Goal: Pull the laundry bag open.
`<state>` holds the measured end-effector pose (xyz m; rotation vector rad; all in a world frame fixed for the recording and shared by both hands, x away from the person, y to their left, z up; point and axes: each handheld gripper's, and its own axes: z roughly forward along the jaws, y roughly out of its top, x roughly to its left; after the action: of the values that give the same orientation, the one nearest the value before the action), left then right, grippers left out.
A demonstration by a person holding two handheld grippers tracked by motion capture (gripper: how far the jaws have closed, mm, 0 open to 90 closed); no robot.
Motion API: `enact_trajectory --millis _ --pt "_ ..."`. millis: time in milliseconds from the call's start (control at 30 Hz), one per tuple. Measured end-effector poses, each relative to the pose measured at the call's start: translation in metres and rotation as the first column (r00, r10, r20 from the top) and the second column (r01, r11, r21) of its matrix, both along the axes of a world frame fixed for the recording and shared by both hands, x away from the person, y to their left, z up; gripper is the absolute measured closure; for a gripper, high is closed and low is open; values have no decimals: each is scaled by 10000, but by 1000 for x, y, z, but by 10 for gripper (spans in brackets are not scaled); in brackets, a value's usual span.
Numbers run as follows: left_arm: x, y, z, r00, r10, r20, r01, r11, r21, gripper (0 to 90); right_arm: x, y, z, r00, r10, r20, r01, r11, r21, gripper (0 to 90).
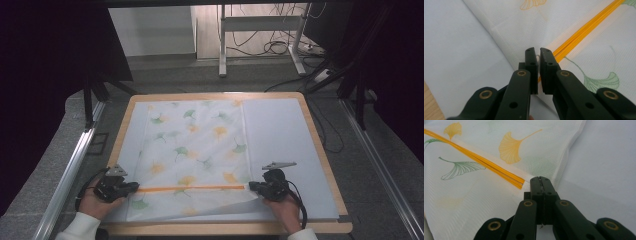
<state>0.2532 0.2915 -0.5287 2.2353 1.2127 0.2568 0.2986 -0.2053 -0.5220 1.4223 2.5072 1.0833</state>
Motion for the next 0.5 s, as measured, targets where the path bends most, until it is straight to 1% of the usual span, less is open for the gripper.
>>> enact_trajectory --millis 133,200,367,500 --pt "0 0 0 10000 -46 -40 46 10000 81 861 0 0 0 10000 7 0 -7 10000 5 897" --pt "1 -1 0 9999 -109 22 109 9998 156 861 0 0 0 10000 7 3 -7 10000 15 896" --pt "3 -2 0 10000 -86 14 86 10000 -7 859 0 0 0 10000 -15 -30 16 10000 55 896" --pt "3 -4 0 10000 -50 62 50 10000 -72 858 -1 0 0 9999 45 123 -45 10000 -35 896"
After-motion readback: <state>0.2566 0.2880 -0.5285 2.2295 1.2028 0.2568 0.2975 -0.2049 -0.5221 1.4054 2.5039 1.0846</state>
